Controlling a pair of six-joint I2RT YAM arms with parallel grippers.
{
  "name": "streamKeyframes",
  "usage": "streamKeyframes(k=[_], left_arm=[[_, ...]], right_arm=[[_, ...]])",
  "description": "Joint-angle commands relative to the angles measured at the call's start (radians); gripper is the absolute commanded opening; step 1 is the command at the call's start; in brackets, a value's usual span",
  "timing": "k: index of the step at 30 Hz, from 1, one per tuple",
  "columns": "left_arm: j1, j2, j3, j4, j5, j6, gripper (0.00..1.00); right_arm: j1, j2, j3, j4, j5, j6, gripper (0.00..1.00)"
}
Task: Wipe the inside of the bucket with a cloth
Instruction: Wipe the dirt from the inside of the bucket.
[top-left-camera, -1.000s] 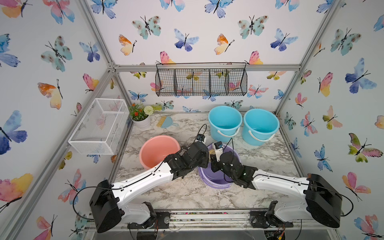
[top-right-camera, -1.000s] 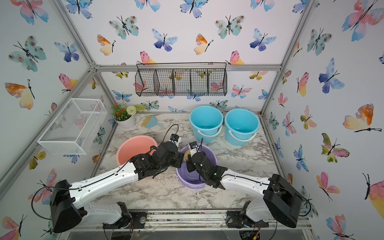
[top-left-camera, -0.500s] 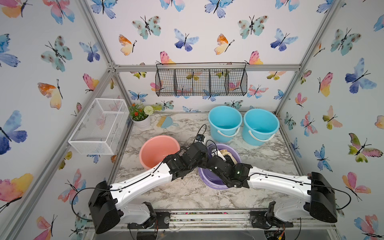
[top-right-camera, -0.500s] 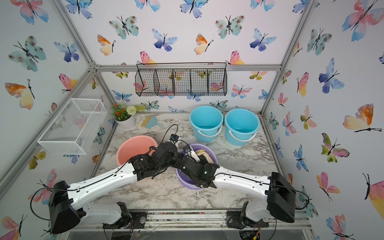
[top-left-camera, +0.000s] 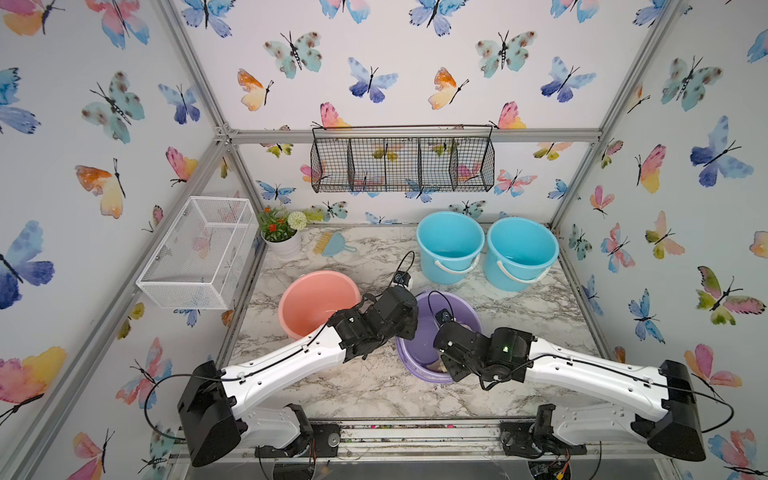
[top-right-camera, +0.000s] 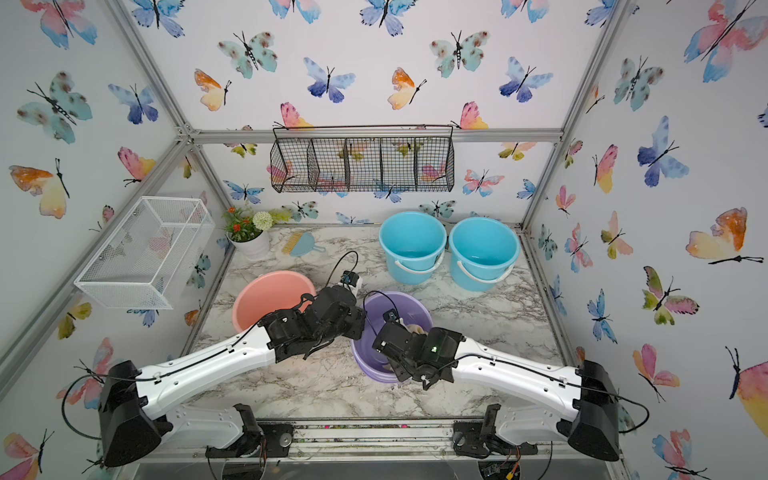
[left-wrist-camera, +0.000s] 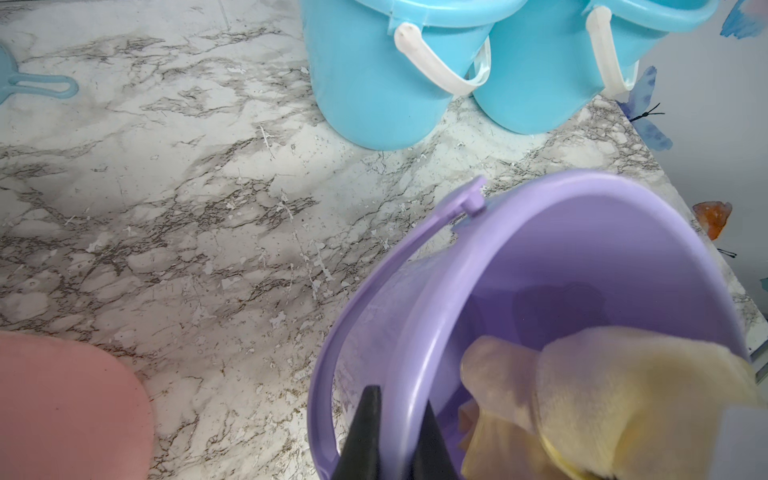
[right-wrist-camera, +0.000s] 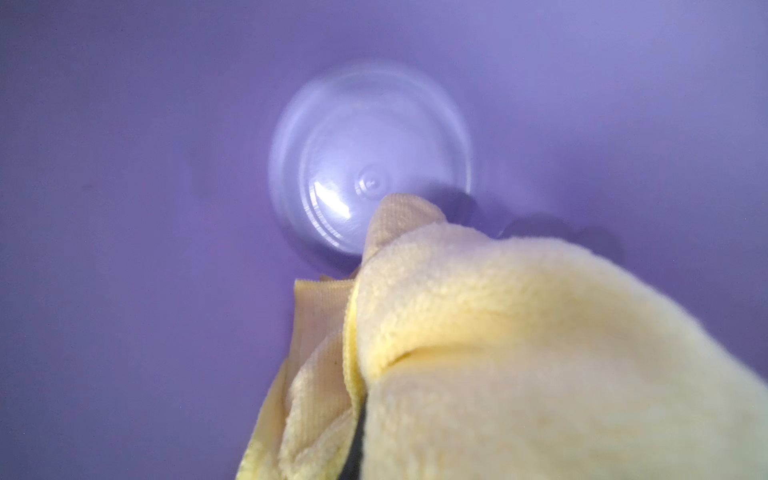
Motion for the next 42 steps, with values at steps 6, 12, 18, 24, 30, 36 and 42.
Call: streamKeyframes(k=[6, 12, 18, 24, 30, 36, 42], left_arm=[[0.003, 0.005, 0.018, 0.033, 0.019, -0.001, 0.00], [0.002, -0.007, 0.018, 0.037, 0.034, 0.005, 0.00], [0.001, -0.009, 0.014, 0.046, 0.050, 0.006, 0.00], [0.002, -0.024, 0.011, 0.035, 0.044, 0.002, 0.00], [0.002, -0.031, 0.003, 0.040, 0.057, 0.004, 0.00], [0.001, -0.035, 0.013, 0.033, 0.055, 0.005, 0.00], [0.001, -0.051, 0.008, 0.022, 0.046, 0.010, 0.00]], right_arm=[[0.006, 0.006, -0.093, 0.229, -0.399, 0.048, 0.02], [0.004, 0.069, -0.114, 0.548, -0.366, 0.069, 0.02], [0.004, 0.079, -0.276, 1.006, -0.195, 0.095, 0.02], [0.004, 0.106, -0.339, 1.187, 0.088, 0.034, 0.02], [0.004, 0.145, -0.384, 1.397, 0.208, -0.102, 0.02], [0.004, 0.268, -0.283, 1.358, 0.388, -0.252, 0.02], [0.004, 0.326, -0.235, 1.282, 0.508, -0.339, 0.02]])
